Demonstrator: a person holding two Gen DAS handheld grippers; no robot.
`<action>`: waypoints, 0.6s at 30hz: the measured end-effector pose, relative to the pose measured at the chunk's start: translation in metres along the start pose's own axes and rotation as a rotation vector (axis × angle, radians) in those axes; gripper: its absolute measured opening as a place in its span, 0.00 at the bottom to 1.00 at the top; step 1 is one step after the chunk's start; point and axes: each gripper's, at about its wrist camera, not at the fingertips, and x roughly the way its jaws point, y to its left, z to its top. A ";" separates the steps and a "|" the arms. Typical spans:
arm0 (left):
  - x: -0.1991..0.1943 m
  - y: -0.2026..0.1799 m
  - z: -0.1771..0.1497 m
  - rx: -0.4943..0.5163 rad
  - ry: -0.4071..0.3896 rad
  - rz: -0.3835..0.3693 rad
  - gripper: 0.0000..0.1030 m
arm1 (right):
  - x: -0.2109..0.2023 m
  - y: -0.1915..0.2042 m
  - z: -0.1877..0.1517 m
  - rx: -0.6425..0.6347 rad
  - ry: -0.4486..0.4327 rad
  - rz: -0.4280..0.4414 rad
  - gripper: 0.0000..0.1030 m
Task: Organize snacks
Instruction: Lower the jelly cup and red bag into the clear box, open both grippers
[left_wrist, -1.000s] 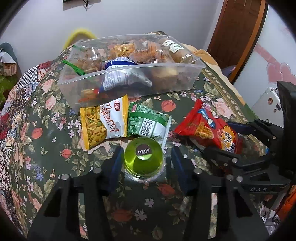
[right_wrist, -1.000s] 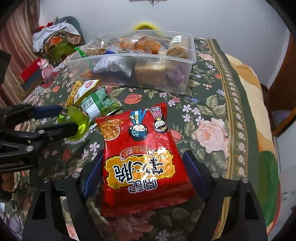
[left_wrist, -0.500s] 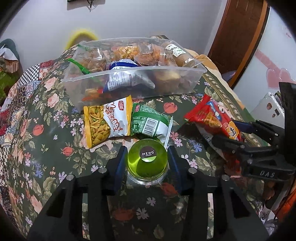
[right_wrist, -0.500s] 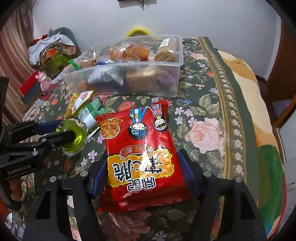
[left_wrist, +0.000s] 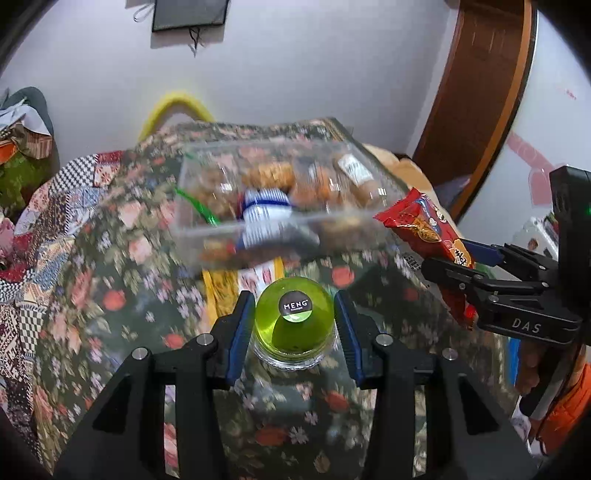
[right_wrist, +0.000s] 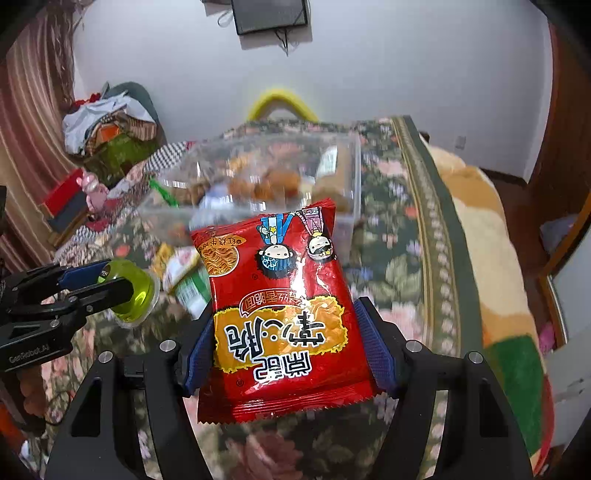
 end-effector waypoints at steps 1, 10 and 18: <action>-0.001 0.002 0.005 -0.004 -0.011 0.005 0.43 | -0.001 0.001 0.004 0.000 -0.011 0.002 0.65; 0.000 0.014 0.053 -0.032 -0.096 0.028 0.43 | -0.003 0.009 0.047 -0.005 -0.119 -0.009 0.65; 0.021 0.018 0.083 -0.028 -0.119 0.039 0.43 | 0.015 0.013 0.076 -0.017 -0.155 -0.033 0.65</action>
